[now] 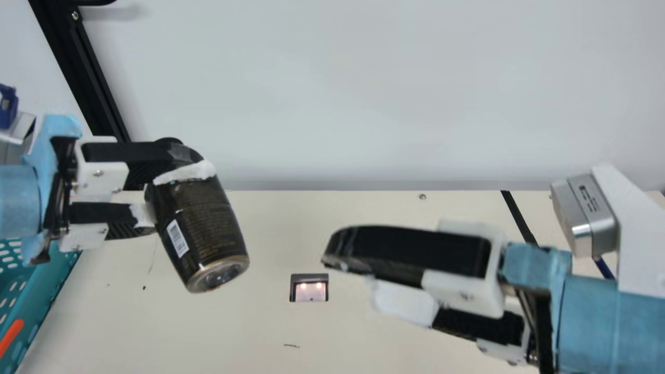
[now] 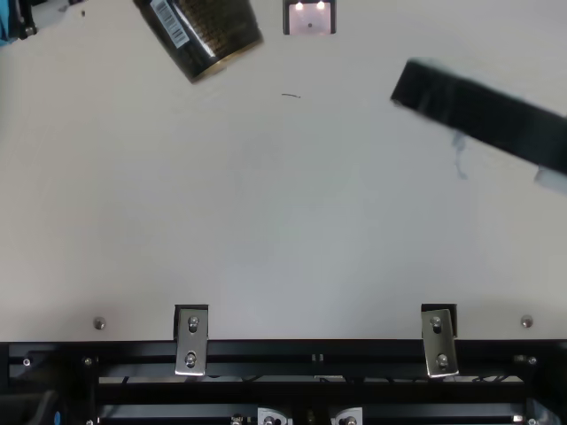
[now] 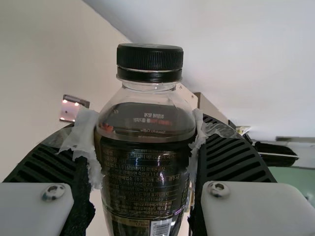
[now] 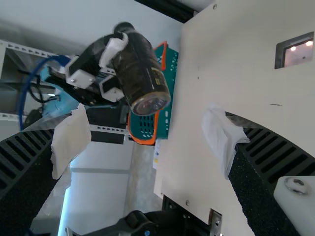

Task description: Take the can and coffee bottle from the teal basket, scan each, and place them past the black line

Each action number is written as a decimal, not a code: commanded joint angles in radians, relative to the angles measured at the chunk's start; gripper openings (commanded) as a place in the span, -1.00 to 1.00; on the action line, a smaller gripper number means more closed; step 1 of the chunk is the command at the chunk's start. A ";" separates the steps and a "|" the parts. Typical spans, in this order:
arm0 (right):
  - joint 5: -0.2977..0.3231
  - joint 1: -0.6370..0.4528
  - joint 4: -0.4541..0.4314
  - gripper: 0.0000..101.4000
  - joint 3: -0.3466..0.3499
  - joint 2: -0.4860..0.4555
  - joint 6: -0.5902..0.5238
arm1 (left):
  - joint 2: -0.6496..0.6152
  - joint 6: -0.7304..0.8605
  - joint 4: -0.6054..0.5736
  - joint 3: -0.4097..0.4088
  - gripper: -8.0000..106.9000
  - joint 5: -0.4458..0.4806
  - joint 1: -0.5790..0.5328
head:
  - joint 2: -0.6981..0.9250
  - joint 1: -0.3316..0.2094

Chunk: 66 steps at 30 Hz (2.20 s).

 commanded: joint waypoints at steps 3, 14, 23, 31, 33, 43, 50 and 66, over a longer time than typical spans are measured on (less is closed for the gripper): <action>-0.003 0.001 0.010 1.00 0.000 0.000 0.000 | 0.017 -0.062 -0.043 0.045 -0.68 0.022 0.002 | 0.002 -0.027; -0.006 0.002 0.007 1.00 0.000 0.001 0.000 | 0.024 -0.111 -0.112 0.122 -0.68 0.033 -0.013 | 0.002 -0.027; -0.003 0.011 0.042 1.00 -0.025 0.040 -0.014 | 0.045 -0.124 -0.152 0.107 -0.68 0.056 0.002 | 0.002 -0.027; 0.016 0.025 0.122 1.00 -0.047 0.110 -0.045 | 0.098 -0.201 -0.243 0.040 -0.68 0.104 0.036 | 0.002 -0.027; 0.011 0.025 0.116 1.00 -0.046 0.110 -0.044 | 0.098 -0.197 -0.242 0.040 -0.68 0.106 0.037 | 0.002 -0.027; 0.023 0.029 0.158 1.00 -0.061 0.144 -0.055 | 0.099 -0.205 -0.245 0.032 -0.68 0.108 0.036 | 0.002 -0.027; 0.051 0.040 0.211 1.00 -0.112 0.249 -0.097 | 0.099 -0.205 -0.242 0.032 -0.68 0.110 0.036 | 0.002 -0.027; 0.102 0.074 0.241 1.00 -0.213 0.478 -0.110 | 0.099 -0.205 -0.242 0.032 -0.68 0.110 0.036 | 0.002 -0.027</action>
